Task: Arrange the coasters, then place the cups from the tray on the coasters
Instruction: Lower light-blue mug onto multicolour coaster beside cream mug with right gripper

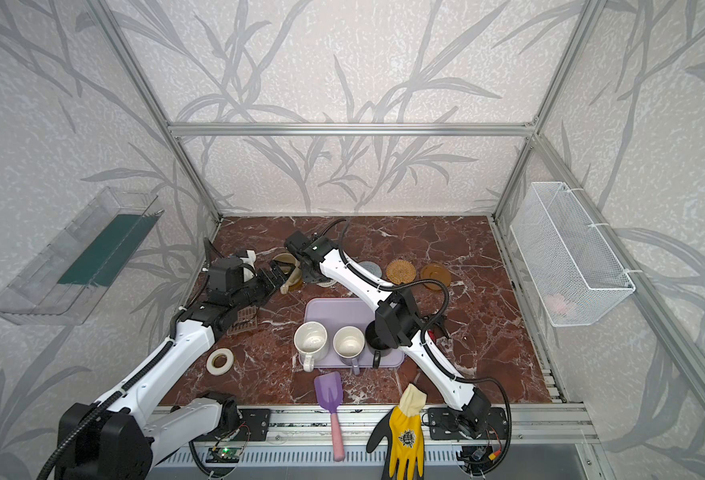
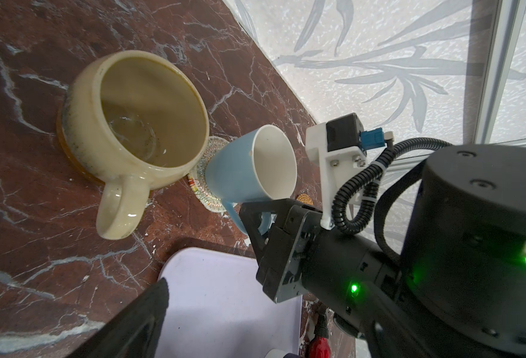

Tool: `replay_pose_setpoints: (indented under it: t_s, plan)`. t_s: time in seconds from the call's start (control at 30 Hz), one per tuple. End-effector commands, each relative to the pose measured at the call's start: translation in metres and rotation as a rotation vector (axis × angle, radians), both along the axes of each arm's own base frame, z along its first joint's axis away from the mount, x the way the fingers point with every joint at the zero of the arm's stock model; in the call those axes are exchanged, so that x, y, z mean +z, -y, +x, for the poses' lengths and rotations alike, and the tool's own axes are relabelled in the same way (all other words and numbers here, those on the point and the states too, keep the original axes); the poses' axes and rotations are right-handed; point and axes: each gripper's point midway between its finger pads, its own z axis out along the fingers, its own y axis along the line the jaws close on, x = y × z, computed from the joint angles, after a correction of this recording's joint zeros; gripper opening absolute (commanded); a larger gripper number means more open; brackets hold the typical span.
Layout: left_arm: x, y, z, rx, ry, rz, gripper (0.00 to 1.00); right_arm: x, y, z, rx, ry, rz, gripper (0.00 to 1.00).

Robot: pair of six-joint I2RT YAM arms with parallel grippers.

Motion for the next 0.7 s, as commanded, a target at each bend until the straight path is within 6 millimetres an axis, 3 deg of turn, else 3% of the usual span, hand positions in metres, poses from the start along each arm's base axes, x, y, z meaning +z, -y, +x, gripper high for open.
replay_pose_setpoints:
  t_s: [0.0, 0.17, 0.33, 0.57, 0.67]
  plan:
    - [0.002, -0.001, -0.003, 0.002, 0.014, -0.019, 0.97, 0.008, -0.003, 0.006, -0.016, 0.024, 0.032, 0.2]
    - [0.006, -0.002, -0.005, -0.001, 0.02, -0.01, 0.97, 0.008, 0.005, 0.006, -0.016, 0.033, -0.009, 0.36]
    - [0.009, -0.002, -0.007, 0.0, 0.026, -0.018, 0.97, 0.007, 0.008, 0.003, -0.018, 0.014, -0.014, 0.36]
    - [0.014, 0.002, -0.014, -0.041, 0.021, -0.001, 0.98, 0.031, -0.002, -0.003, 0.013, 0.029, 0.06, 0.36]
    - [0.017, 0.005, -0.02, -0.085, 0.008, 0.025, 0.99, 0.048, 0.002, -0.006, 0.032, 0.057, 0.061, 0.5]
